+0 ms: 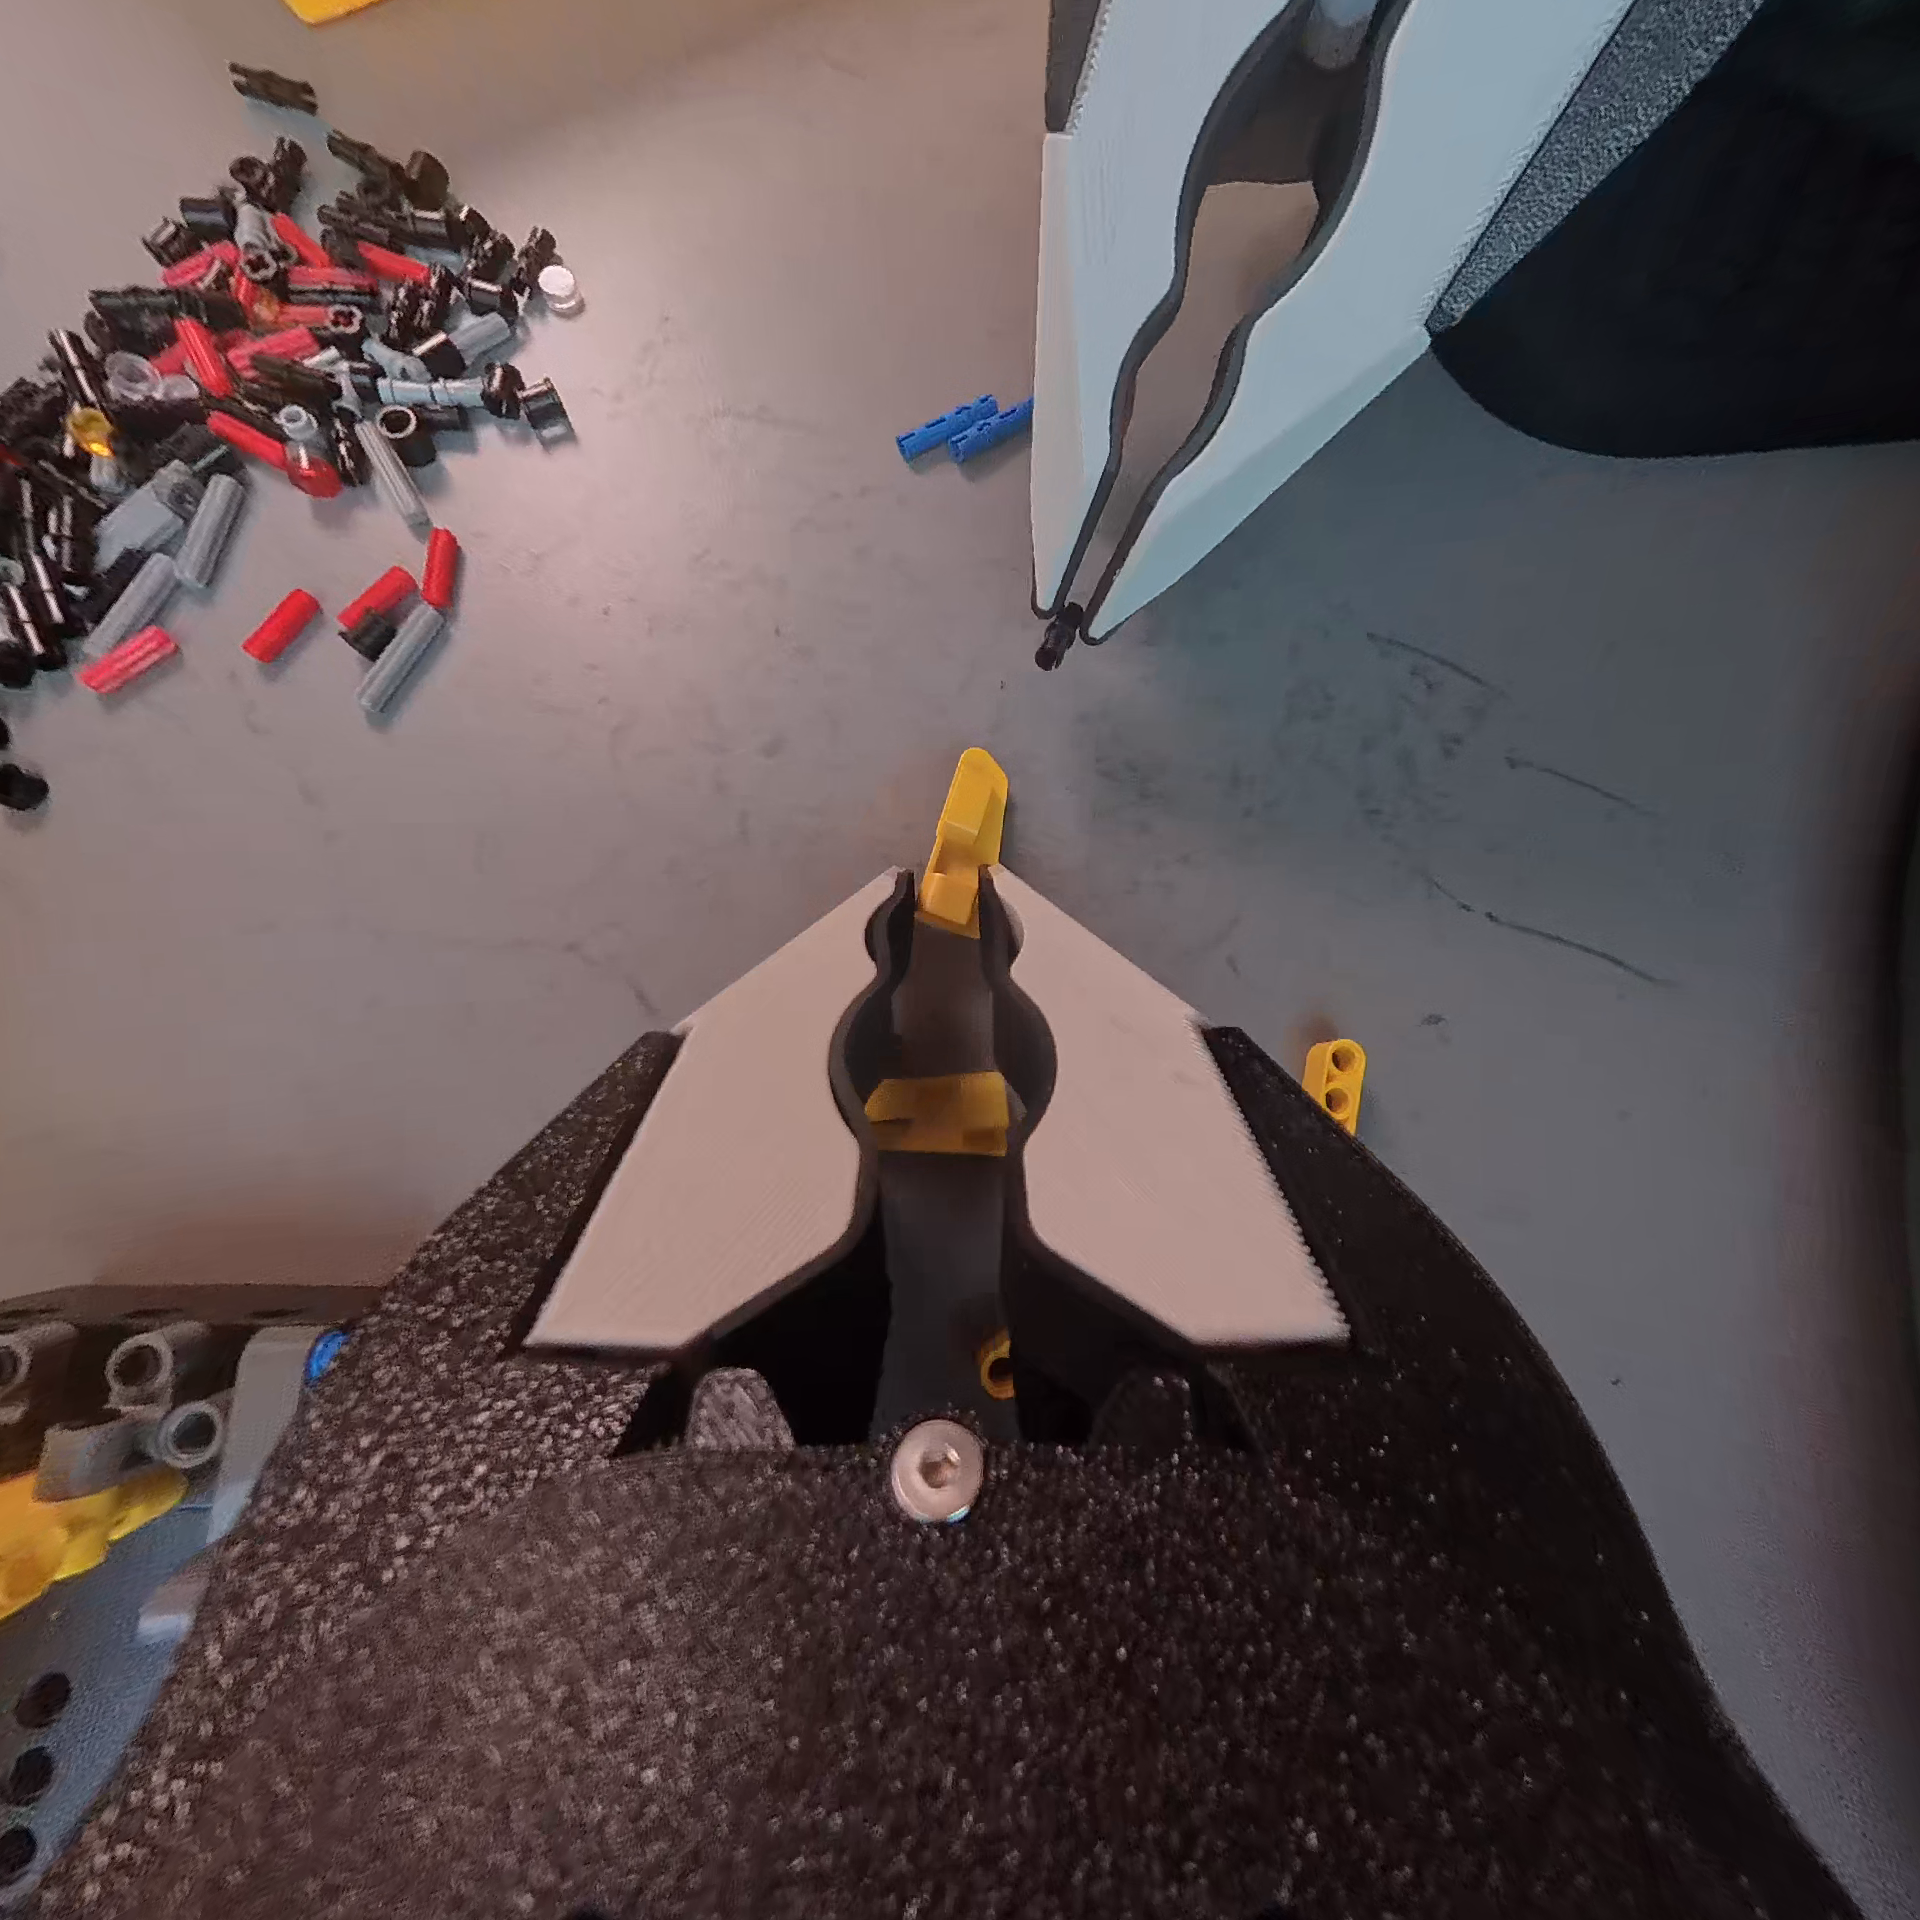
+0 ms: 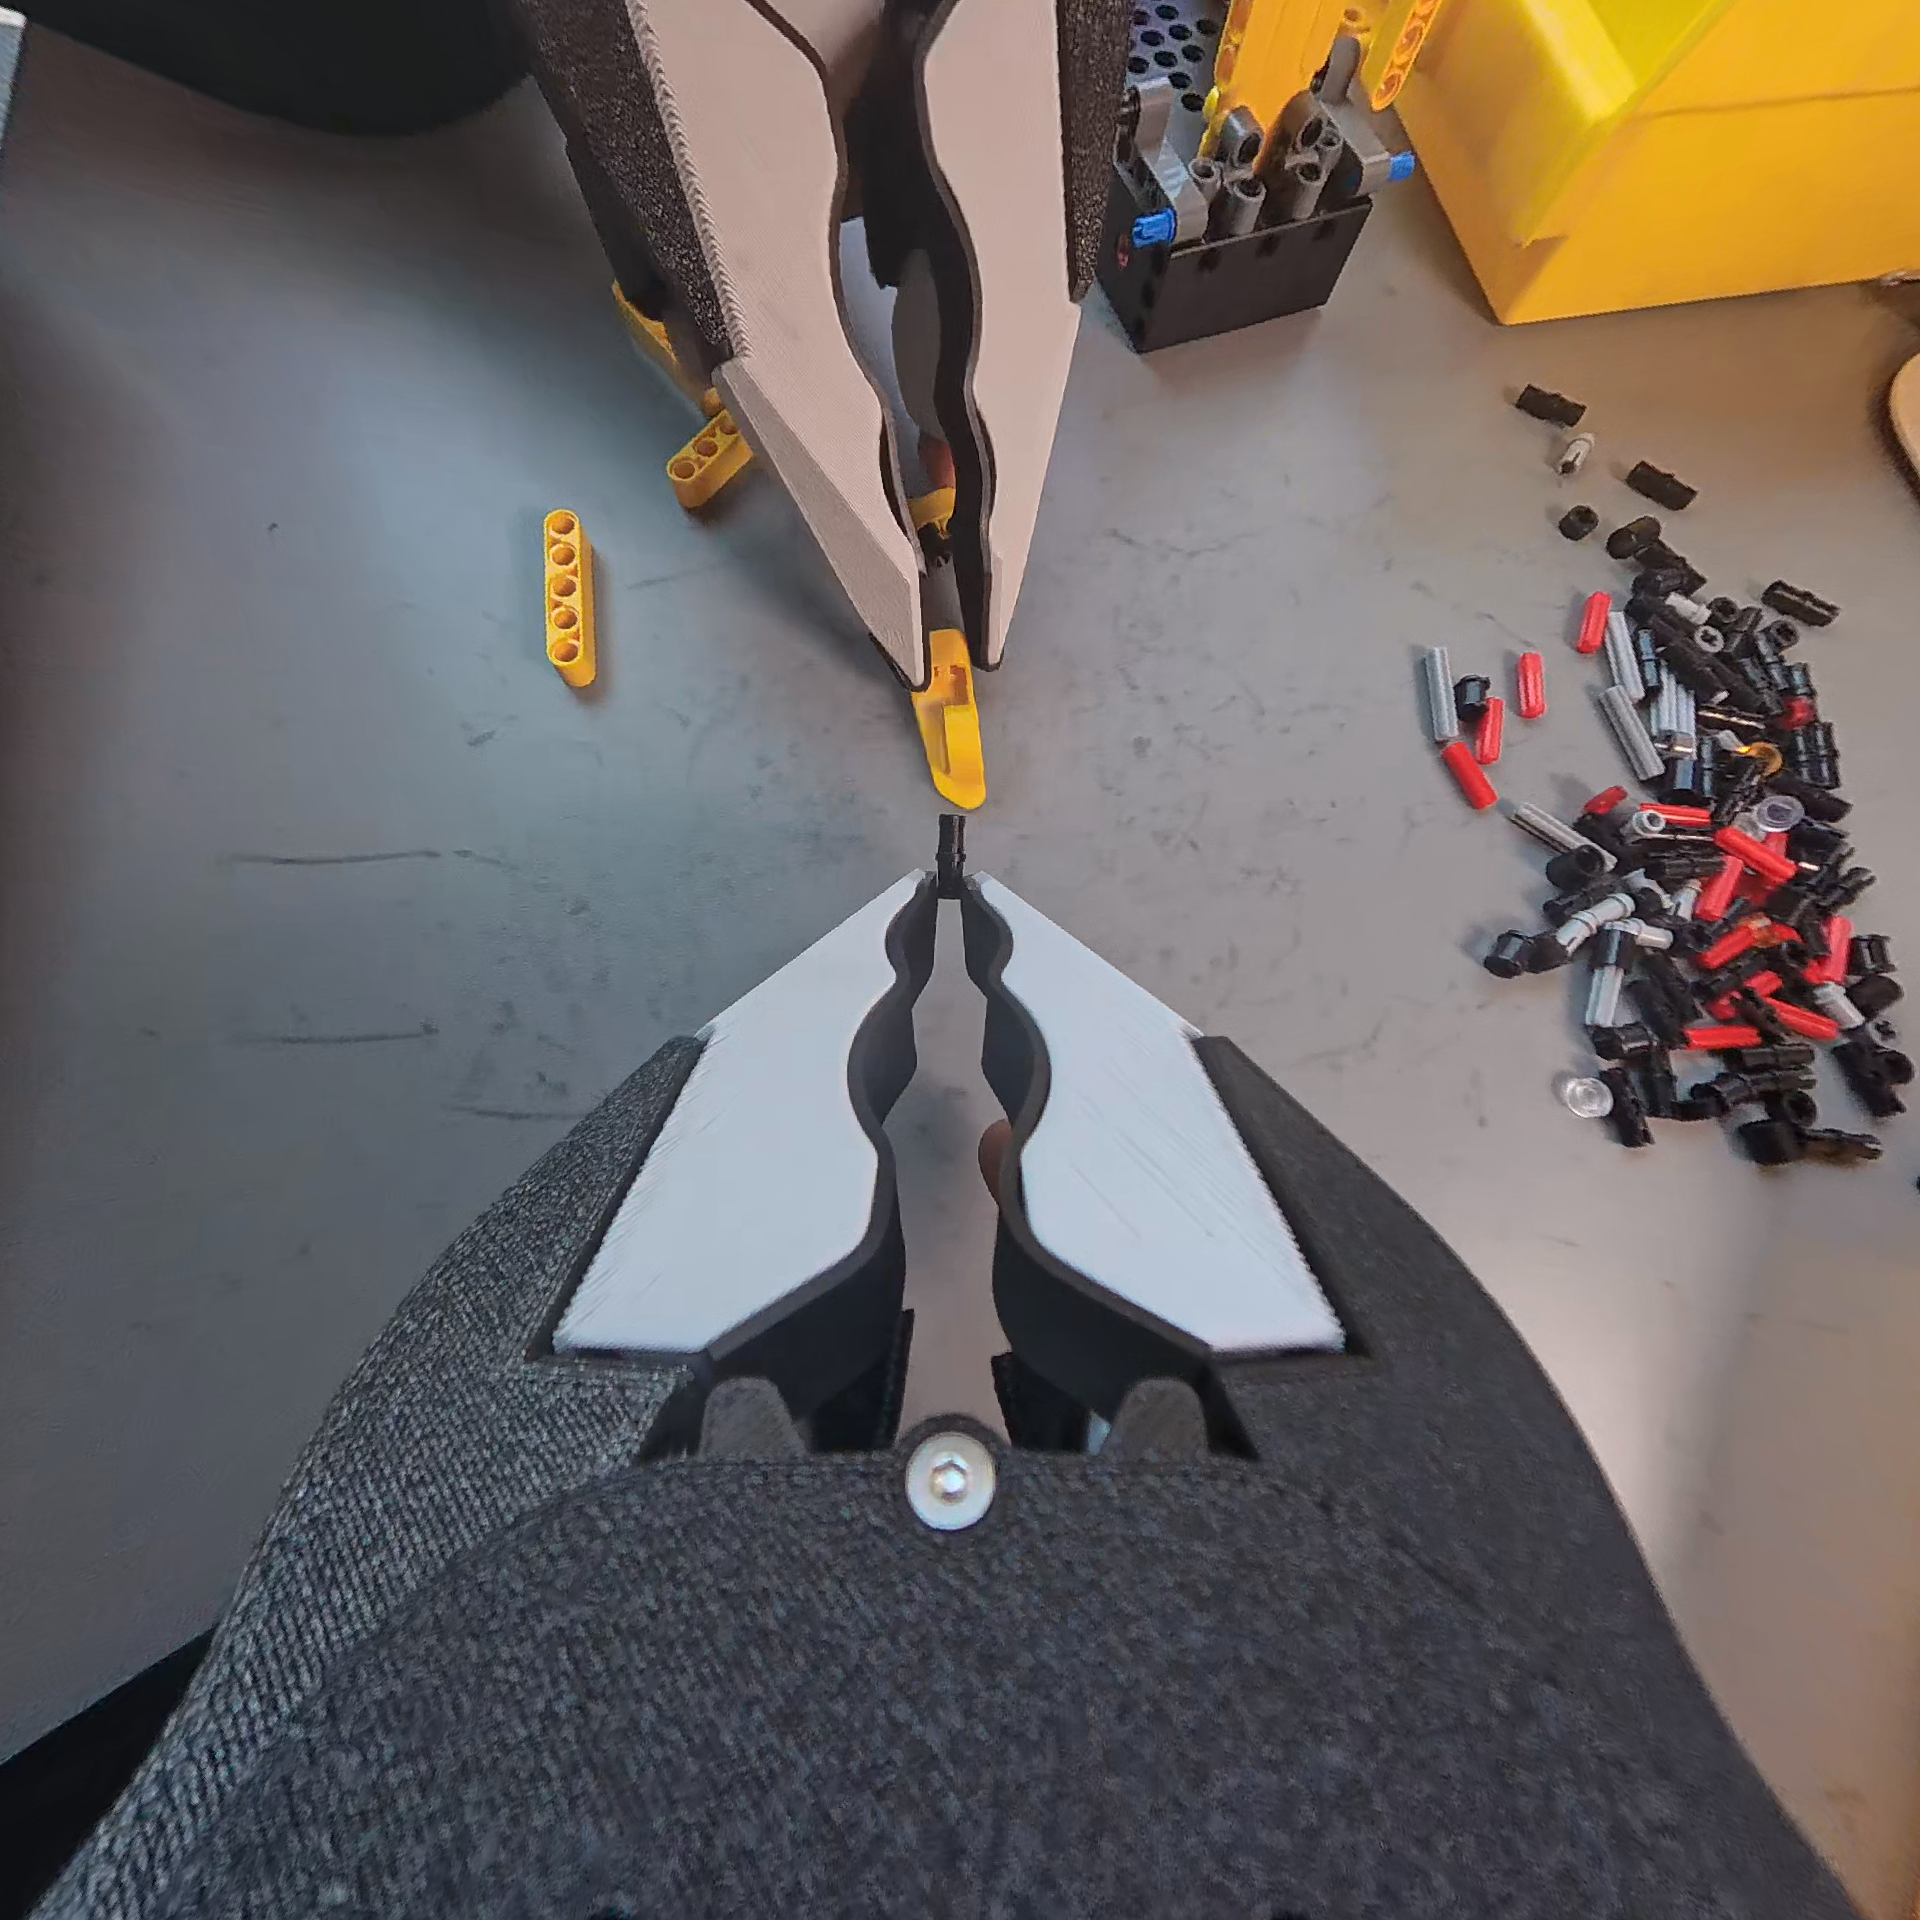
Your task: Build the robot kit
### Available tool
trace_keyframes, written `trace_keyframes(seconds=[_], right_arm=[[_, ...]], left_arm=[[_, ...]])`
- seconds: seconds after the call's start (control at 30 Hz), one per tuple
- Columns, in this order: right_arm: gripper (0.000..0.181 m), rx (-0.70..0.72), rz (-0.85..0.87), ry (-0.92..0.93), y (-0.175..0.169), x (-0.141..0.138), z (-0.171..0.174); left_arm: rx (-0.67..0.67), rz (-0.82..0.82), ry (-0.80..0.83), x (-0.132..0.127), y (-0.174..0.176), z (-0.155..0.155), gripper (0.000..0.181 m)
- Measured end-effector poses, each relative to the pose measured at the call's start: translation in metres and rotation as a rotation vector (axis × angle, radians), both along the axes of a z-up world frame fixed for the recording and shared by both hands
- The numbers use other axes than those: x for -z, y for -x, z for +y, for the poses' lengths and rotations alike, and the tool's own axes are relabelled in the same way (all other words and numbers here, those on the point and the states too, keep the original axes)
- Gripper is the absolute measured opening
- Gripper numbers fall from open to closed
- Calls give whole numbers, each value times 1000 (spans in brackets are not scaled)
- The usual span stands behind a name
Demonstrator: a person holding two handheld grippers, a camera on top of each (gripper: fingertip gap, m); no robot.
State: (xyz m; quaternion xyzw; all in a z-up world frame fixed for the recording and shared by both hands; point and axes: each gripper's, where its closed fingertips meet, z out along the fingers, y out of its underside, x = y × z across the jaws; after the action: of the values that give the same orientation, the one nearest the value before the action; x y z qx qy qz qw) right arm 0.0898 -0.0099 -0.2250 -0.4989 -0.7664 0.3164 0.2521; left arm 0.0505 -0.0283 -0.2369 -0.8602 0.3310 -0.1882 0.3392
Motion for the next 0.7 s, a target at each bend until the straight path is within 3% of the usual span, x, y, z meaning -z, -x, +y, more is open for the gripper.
trace_keyframes(seconds=[0.27, 0.47, 0.7], right_arm=[[4, 0, -18, -9, 0, 5, -1], [4, 12, -12, -10, -1, 4, 3], [4, 5, -23, -2, -1, 8, 2]], left_arm=[[53, -41, 4, -9, 0, -11, 14], [37, -55, -55, -37, 38, -23, 19], [51, -49, 6, -21, 44, -35, 26]])
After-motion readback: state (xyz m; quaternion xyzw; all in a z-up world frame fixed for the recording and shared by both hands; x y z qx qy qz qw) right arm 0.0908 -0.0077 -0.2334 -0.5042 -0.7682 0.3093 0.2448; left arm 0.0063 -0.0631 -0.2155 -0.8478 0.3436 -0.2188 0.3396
